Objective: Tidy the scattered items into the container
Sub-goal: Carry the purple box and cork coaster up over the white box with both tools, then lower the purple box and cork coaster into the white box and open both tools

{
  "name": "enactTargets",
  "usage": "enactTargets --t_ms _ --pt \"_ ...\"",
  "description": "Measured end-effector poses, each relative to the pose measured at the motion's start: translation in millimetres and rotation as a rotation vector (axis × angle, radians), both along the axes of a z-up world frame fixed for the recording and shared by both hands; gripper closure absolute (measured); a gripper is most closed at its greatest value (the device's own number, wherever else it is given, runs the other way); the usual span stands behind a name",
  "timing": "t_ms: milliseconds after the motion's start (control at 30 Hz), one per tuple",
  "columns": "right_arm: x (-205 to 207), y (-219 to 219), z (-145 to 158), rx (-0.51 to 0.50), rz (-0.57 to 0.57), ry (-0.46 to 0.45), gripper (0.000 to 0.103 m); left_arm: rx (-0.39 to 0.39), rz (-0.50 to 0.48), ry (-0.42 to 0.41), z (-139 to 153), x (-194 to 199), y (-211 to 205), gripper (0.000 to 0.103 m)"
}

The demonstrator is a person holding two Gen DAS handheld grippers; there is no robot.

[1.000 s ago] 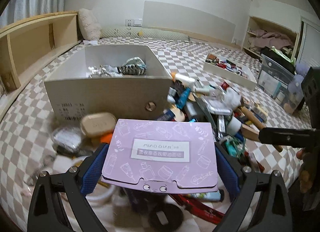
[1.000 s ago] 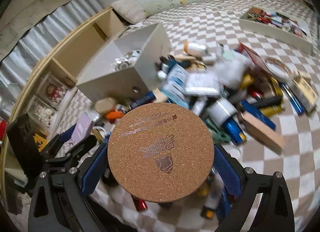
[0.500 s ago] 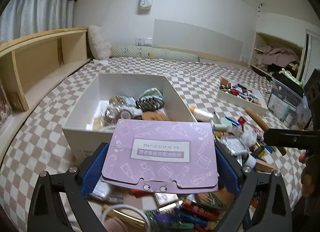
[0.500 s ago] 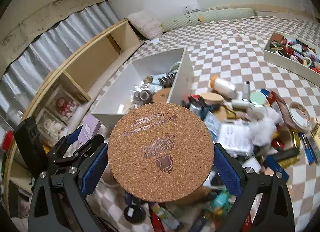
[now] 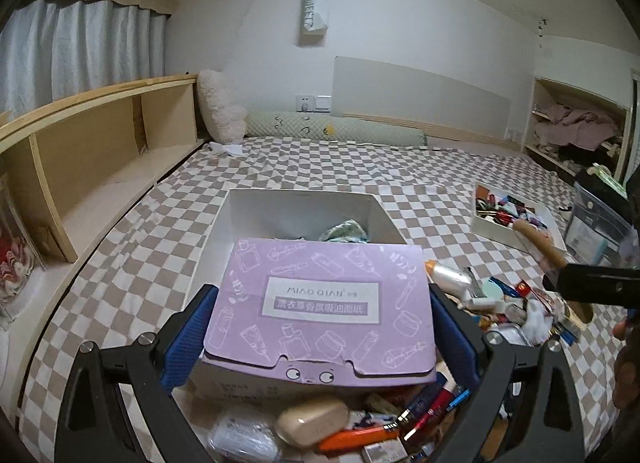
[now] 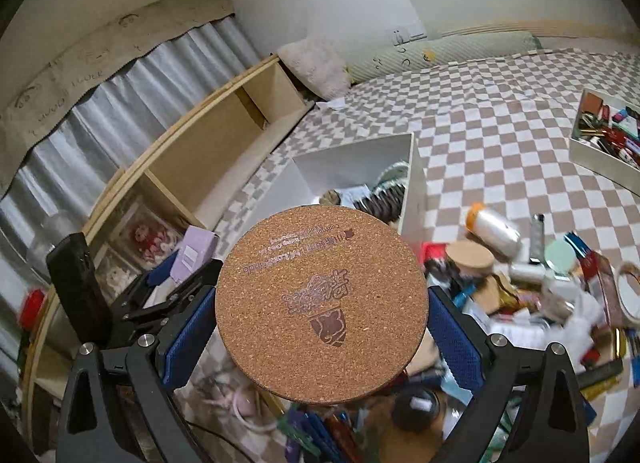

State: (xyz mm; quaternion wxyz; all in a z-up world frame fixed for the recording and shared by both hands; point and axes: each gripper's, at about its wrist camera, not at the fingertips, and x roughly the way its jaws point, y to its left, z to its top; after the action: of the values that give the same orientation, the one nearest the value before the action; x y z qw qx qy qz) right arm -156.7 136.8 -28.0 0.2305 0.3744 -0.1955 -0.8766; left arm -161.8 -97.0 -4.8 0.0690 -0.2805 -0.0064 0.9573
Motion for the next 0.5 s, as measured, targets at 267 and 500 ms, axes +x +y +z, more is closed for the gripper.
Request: enactTargets --t_ms 267,500 --pt "-26 -16 17 -0.022 0.018 0.015 0.003 -0.008 0.027 -0.039 3 -35 -13 0.004" --pt "-50 -29 20 -0.020 0.023 0.002 0.003 -0.023 0.041 -0.117 -11 -62 -20 0.004"
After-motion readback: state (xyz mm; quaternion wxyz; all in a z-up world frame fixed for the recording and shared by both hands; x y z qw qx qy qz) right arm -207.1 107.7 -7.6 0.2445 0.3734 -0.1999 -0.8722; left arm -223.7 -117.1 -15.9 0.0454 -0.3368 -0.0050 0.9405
